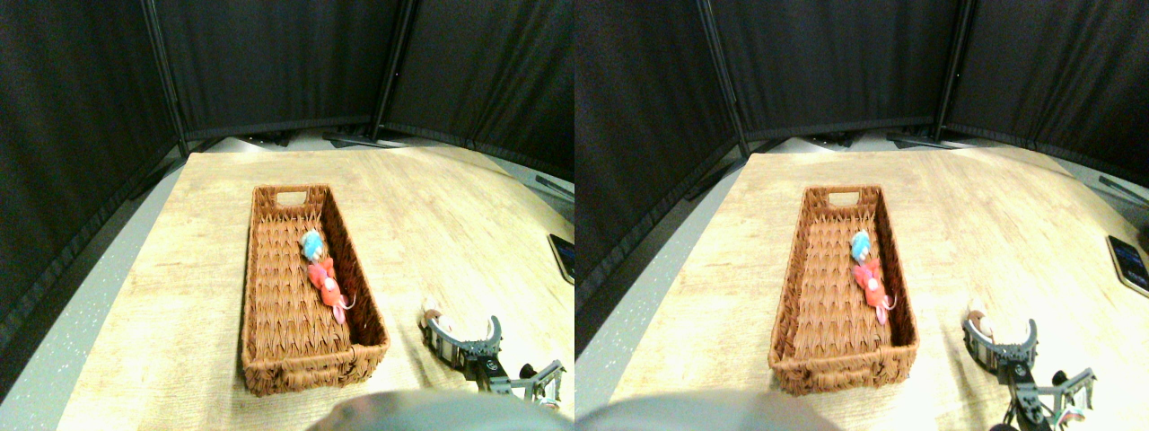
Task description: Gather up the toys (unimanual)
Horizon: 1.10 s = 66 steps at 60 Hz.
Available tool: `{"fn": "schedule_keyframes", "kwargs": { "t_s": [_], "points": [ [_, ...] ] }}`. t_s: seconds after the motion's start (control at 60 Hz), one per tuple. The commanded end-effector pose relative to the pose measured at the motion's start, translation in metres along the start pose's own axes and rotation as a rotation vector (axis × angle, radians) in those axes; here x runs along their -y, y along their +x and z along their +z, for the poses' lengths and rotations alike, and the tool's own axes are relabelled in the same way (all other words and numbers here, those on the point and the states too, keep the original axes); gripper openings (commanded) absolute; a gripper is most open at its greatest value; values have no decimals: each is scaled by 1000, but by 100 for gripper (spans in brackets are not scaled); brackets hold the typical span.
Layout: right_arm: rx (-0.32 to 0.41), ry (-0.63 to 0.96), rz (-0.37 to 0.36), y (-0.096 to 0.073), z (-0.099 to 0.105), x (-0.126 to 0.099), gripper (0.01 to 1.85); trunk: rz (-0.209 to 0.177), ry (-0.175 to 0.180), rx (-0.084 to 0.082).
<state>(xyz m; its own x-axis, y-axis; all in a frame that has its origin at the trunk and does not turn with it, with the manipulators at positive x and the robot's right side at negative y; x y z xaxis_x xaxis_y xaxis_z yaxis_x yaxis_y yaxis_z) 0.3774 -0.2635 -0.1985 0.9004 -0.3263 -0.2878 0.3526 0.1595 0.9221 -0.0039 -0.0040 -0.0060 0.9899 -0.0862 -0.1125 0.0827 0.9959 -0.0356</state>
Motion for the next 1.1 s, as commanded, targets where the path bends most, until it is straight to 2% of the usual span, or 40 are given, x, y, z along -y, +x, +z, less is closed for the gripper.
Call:
{"fn": "schedule_keyframes", "kwargs": {
  "t_s": [0.017, 0.133, 0.3, 0.483, 0.633, 0.683, 0.7, 0.733, 0.767, 0.8, 0.817, 0.85, 0.917, 1.0, 1.1],
  "points": [
    [2, 39, -6, 1, -2, 3, 91, 9, -34, -6],
    [-34, 64, -21, 8, -5, 12, 86, 16, -42, -9],
    [12, 56, -69, 22, -2, 23, 87, 21, -47, -4],
    [22, 80, -92, 39, 5, 40, 73, 27, -48, 0],
    [53, 97, -111, 44, 8, 44, 69, 26, -47, -4],
    [66, 95, -118, 46, 9, 45, 60, 28, -48, -4],
    [69, 91, -119, 46, 9, 45, 57, 29, -49, -4],
    [78, 50, -113, 47, 9, 45, 34, 30, -48, -5],
    [76, 38, -111, 47, 9, 44, 27, 29, -48, -6],
    [112, 33, -118, 46, 7, 42, 6, 29, -50, -4],
    [145, -12, -122, 45, 6, 41, 6, 29, -50, -4],
    [160, -22, -123, 45, 5, 39, 6, 30, -51, -3],
    [147, -37, -103, 46, 5, 35, 6, 30, -51, -4],
    [173, -38, -95, 45, 6, 28, 6, 32, -52, -1],
    [138, -60, -41, 45, 5, 17, 6, 35, -54, 0]
  ]
}}
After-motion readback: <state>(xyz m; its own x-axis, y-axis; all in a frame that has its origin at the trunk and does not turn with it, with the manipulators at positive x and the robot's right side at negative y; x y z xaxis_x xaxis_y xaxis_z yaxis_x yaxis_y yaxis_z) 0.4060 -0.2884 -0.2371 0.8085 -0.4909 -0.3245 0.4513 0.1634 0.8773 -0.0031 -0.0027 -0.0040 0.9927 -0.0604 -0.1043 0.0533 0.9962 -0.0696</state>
